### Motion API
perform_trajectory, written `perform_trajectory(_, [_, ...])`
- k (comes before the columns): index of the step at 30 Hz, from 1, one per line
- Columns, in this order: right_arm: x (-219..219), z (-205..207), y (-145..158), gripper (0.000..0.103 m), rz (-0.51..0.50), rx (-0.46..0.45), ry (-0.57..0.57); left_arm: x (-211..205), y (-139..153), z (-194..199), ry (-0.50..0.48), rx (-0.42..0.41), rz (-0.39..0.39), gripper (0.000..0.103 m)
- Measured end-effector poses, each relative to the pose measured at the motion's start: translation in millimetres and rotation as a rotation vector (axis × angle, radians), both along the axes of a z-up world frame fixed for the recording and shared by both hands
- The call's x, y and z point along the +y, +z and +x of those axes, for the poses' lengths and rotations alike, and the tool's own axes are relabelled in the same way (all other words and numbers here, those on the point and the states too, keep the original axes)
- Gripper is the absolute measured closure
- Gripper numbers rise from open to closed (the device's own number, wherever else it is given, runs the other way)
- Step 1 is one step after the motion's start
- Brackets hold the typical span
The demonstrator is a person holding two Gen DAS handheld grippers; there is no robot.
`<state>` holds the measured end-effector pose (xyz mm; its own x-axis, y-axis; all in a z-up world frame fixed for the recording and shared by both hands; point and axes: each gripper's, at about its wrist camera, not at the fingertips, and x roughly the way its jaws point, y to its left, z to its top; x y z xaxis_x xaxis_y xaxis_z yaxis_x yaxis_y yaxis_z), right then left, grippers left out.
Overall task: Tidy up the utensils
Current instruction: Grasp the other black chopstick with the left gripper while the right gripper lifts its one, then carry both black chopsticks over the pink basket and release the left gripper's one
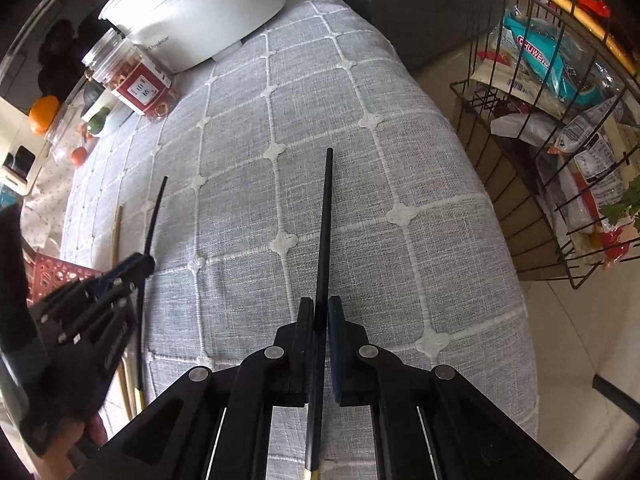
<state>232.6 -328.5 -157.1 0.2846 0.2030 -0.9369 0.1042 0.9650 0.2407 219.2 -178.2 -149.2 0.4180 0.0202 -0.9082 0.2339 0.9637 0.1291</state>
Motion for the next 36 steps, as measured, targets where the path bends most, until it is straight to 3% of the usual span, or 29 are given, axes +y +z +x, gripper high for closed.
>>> perform_trajectory(8, [-1, -29, 39, 0.096, 0.031, -0.099, -0.033, -5, 59, -76, -0.122, -0.114, -0.128, 0.096])
perform_trajectory(20, [38, -83, 103, 0.096, -0.022, -0.325, 0.005, 66, 130, -153, -0.145, -0.336, -0.299, 0.096])
perform_trajectory(26, [57, -107, 136, 0.097, -0.011, -0.451, 0.037, 105, 155, -161, -0.108, -0.432, -0.406, 0.097])
perform_trajectory(36, [102, -113, 185, 0.097, 0.053, -0.615, 0.120, 163, 201, -159, 0.016, -0.639, -0.456, 0.097])
